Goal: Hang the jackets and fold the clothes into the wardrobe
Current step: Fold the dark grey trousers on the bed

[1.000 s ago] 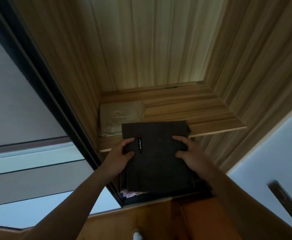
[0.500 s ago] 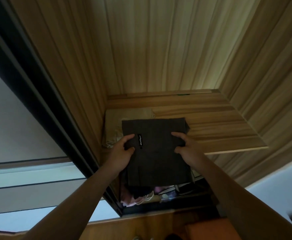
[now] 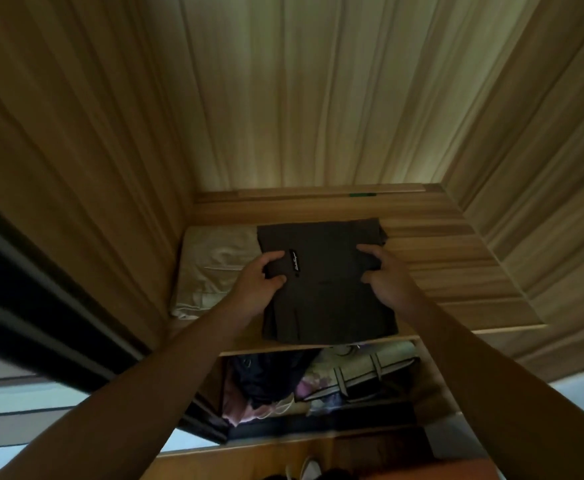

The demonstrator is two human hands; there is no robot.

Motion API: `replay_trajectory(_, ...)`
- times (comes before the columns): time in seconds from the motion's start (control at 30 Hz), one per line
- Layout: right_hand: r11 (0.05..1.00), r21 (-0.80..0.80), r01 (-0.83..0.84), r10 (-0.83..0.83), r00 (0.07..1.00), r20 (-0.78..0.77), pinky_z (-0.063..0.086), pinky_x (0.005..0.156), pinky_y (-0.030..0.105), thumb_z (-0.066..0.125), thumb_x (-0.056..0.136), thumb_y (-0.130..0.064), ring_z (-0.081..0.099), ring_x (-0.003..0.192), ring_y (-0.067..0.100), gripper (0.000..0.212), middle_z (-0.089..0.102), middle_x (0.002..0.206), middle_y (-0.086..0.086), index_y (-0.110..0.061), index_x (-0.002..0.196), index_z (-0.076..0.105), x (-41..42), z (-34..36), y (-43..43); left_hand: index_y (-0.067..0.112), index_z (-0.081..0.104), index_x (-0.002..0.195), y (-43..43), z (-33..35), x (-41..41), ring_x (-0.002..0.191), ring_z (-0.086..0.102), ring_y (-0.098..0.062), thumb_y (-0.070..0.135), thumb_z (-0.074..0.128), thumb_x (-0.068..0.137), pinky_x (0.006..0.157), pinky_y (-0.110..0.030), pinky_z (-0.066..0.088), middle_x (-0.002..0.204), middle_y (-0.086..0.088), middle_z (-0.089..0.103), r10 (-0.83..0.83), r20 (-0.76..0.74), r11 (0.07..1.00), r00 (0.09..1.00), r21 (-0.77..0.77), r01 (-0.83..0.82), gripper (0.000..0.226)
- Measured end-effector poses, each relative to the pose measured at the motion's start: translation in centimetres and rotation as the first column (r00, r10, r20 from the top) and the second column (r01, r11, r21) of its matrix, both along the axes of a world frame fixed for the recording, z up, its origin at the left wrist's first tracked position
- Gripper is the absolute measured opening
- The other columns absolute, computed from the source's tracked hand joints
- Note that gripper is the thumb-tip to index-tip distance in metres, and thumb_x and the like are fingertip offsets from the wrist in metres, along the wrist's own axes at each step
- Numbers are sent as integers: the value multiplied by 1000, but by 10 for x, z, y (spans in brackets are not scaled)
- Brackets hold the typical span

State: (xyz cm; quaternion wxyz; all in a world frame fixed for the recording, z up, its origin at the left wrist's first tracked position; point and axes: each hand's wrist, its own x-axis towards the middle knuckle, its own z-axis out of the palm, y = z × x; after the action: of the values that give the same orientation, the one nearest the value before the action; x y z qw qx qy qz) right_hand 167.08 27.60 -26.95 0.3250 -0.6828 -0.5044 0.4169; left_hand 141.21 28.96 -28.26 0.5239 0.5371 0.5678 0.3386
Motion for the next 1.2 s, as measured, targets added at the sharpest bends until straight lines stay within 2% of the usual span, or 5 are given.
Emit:
replay_trajectory(0.37,994,-106,-4,20,989,146,49,101,46,54,96,5,49,131,34,60,41,151,9,-22,149,46,79,-57,74,25,58,130,77,-47,84,94,60,-9,-5,53,96,77,-25,55,125,-2,57,-68,-194,990,979,-135,42,46)
replay_trajectory(0.77,972,-189,-140,182,956,229,39,112,44,55,94,2,38,140,36,63,32,156,10,-20,151,42,95,-96,93,16,25,158,86,-67,98,151,18,-33,28,58,97,123,-38,25,163,-11,-1,-227,-637,970,736,-79,231,70)
replay_trajectory(0.87,976,-178,-123,180,917,355,37,114,49,58,98,-18,33,143,38,55,25,159,10,-26,150,43,97,-101,94,18,21,159,84,-78,104,153,5,-37,36,55,98,125,-46,18,164,-16,-6,-190,-739,968,646,-30,251,73)
replay_trajectory(1.0,990,-73,-117,134,686,716,16,121,57,41,102,-56,1,154,38,58,-1,168,11,-37,156,30,91,-103,96,24,10,161,85,-88,111,155,-5,-35,52,43,101,125,-49,16,167,-16,-11,-66,-861,940,504,116,320,74)
replay_trajectory(1.2,949,-215,-232,315,614,724,-3,124,57,17,93,-80,-16,155,27,77,-12,170,-2,-44,160,2,79,-132,102,30,-3,161,95,-116,100,156,-10,-27,66,24,100,126,-45,8,169,-9,-9,-157,-887,912,434,38,408,76)
